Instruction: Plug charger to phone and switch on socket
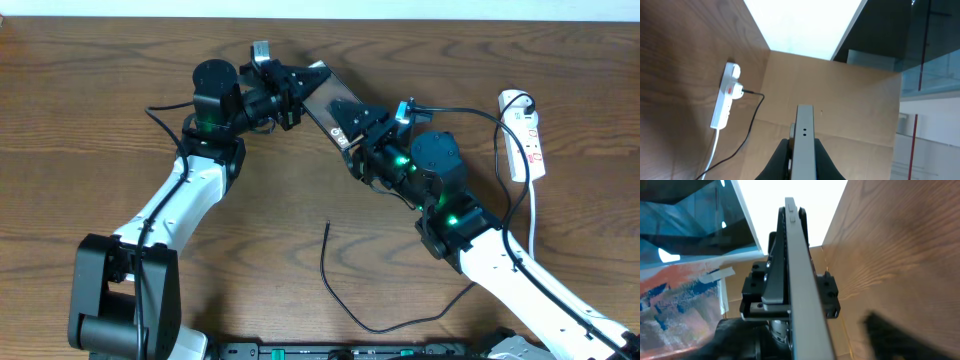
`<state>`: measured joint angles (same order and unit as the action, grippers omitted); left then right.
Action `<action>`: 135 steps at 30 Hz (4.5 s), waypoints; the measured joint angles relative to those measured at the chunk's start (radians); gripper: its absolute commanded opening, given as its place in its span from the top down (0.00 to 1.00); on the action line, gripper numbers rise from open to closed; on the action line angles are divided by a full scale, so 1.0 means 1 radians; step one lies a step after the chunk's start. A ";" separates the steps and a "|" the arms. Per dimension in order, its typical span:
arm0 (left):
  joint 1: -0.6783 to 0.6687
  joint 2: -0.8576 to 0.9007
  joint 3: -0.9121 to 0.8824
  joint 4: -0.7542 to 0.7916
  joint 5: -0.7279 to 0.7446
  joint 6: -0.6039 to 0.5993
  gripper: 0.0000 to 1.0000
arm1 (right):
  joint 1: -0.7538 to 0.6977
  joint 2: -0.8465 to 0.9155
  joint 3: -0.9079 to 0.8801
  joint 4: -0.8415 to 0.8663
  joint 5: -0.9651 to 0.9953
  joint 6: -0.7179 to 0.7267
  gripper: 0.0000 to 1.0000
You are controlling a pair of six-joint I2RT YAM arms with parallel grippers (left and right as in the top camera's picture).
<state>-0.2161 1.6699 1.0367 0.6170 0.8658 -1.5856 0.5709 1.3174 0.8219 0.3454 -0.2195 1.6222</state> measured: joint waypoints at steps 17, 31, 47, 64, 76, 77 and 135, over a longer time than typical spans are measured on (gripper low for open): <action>0.119 0.000 0.000 -0.001 0.045 0.093 0.93 | -0.003 0.000 0.000 -0.005 -0.013 -0.156 0.01; 0.512 0.000 0.000 0.008 0.578 0.529 0.93 | -0.029 0.008 0.035 -0.169 -0.192 -0.577 0.01; 0.502 0.000 0.000 0.011 0.679 0.904 0.93 | 0.039 0.393 0.411 -0.865 -0.377 -1.094 0.01; 0.502 0.000 0.000 0.010 0.681 0.937 0.93 | 0.156 0.493 0.412 -1.072 -0.026 -0.959 0.08; 0.502 0.000 0.000 0.010 0.681 0.937 0.93 | 0.209 0.496 0.412 -1.150 0.064 -0.861 0.12; 0.502 0.000 0.000 0.010 0.681 0.937 0.93 | 0.227 0.498 0.412 -1.151 0.068 -0.853 0.12; 0.502 0.000 0.000 -0.034 0.681 0.940 0.93 | 0.271 0.548 0.288 -1.002 0.189 -0.657 0.73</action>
<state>0.2863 1.6699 1.0367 0.5831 1.5471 -0.6460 0.8421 1.8652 1.1099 -0.6563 -0.0307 0.9653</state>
